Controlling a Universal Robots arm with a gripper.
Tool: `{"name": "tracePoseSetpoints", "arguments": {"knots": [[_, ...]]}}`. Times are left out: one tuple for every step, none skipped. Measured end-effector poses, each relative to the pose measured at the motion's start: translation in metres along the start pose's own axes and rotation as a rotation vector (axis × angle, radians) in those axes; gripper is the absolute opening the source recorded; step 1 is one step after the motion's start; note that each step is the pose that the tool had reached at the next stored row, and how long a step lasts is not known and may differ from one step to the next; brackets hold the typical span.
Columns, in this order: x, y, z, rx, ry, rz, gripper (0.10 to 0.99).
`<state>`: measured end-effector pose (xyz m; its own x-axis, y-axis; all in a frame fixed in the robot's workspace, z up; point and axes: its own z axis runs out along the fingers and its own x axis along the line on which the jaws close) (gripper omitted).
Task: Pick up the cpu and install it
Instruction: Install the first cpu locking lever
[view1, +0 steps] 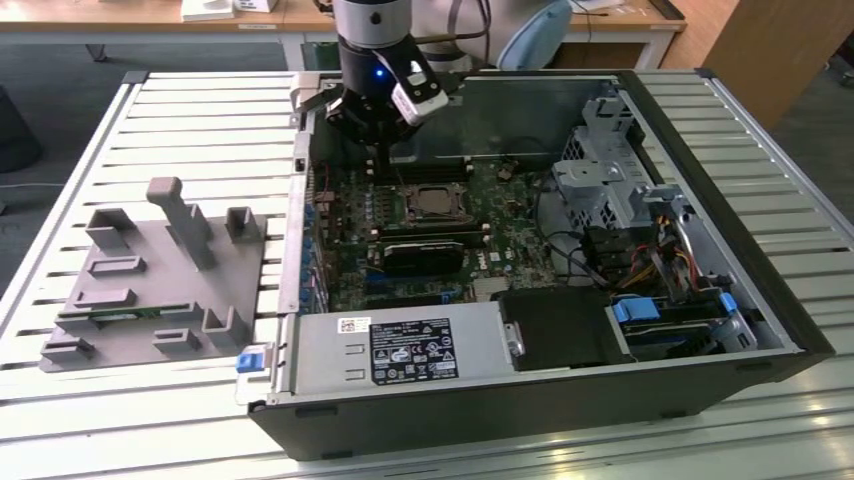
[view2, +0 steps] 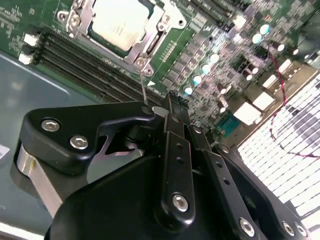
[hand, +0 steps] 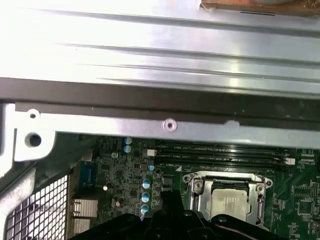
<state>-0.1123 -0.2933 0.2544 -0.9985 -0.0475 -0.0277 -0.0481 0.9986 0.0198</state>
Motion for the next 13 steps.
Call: {"name": "tracePoseSetpoints", "arguments": {"knots": [[-0.0001, 0.0015, 0.0000, 0.000, 0.0000, 0.000, 0.106], [-0.0001, 0.0025, 0.0001, 0.000, 0.0000, 0.000, 0.106], [-0.0003, 0.0031, 0.0001, 0.000, 0.0000, 0.000, 0.106], [-0.0010, 0.0035, 0.0002, 0.000, 0.0000, 0.000, 0.106], [-0.0021, 0.0036, 0.0002, 0.000, 0.0001, 0.000, 0.106], [-0.0036, 0.0036, 0.0002, 0.000, 0.0001, 0.000, 0.106], [-0.0058, 0.0036, 0.0003, 0.000, 0.0001, 0.000, 0.106], [-0.0077, 0.0035, 0.0003, 0.000, 0.0001, 0.000, 0.106], [-0.0103, 0.0035, 0.0004, 0.000, 0.0001, 0.000, 0.106], [-0.0130, 0.0034, 0.0005, 0.000, 0.0001, 0.000, 0.106], [-0.0164, 0.0032, 0.0006, 0.000, 0.0001, 0.000, 0.106], [-0.0198, 0.0031, 0.0007, 0.000, 0.0001, 0.000, 0.106], [-0.0232, 0.0030, 0.0008, 0.000, 0.0001, 0.000, 0.106]]}}
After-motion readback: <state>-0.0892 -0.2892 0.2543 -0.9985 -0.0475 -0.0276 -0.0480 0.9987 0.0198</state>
